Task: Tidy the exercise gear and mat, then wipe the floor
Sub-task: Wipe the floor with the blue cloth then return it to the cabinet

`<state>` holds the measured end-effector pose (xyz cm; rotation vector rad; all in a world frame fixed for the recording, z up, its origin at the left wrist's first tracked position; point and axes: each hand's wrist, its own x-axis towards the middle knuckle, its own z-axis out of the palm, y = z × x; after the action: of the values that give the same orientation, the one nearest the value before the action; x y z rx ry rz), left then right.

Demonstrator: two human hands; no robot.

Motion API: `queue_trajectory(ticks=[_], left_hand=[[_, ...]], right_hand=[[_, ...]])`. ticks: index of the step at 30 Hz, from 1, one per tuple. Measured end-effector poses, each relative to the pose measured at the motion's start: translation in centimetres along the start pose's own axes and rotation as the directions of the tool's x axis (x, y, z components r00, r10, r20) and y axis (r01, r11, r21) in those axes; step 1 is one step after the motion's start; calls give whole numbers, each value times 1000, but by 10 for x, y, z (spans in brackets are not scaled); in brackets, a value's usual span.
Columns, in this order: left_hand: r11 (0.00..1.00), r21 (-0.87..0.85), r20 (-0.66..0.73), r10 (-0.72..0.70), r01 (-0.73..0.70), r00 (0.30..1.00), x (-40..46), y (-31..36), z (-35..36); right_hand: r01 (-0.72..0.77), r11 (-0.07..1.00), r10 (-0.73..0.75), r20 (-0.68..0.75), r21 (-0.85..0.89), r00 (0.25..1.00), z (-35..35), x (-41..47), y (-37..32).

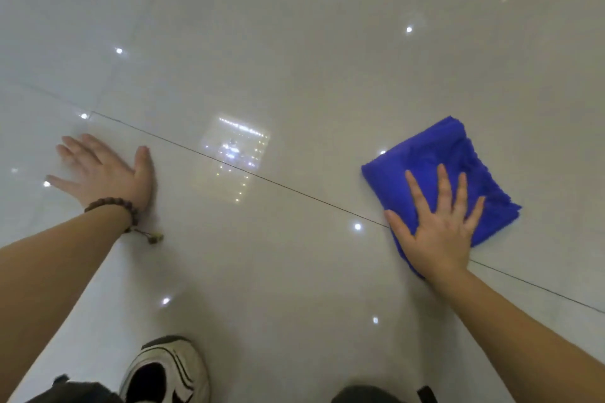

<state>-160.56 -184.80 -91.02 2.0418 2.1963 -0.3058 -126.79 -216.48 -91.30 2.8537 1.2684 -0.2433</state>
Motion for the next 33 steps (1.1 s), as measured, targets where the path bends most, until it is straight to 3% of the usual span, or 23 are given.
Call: queue_trajectory(ticks=[4, 7, 11, 13, 15, 19, 22, 28, 33], left_hand=[[999, -15, 17, 39, -39, 999, 10, -6, 6], [999, -14, 29, 32, -31, 999, 13, -9, 9], [998, -61, 14, 36, -35, 999, 16, -8, 12], [998, -58, -1, 37, -37, 999, 16, -9, 14], [997, -67, -13, 42, -43, 999, 17, -8, 13], [997, -67, -12, 42, -43, 999, 16, -7, 13], [996, -78, -29, 34, -36, 999, 15, -8, 14], [997, -73, -17, 21, -23, 1000, 17, -7, 15], [997, -69, -39, 25, -28, 999, 18, -8, 18]], right_hand=[[271, 962, -271, 1, -23, 962, -1, 25, -97], [494, 869, -494, -3, 3, 869, 5, 48, -217], [563, 825, -564, 10, 38, 826, 11, 97, -377], [601, 799, -601, 55, 11, 798, 11, 117, -417], [642, 766, -641, 49, -8, 766, 12, 122, -412], [653, 757, -653, -25, 5, 757, 11, 86, -310], [648, 761, -648, 7, -31, 761, 7, 72, -264], [622, 782, -622, 30, -29, 783, 11, 107, -341], [672, 741, -670, 56, -11, 740, 11, 158, -439]])
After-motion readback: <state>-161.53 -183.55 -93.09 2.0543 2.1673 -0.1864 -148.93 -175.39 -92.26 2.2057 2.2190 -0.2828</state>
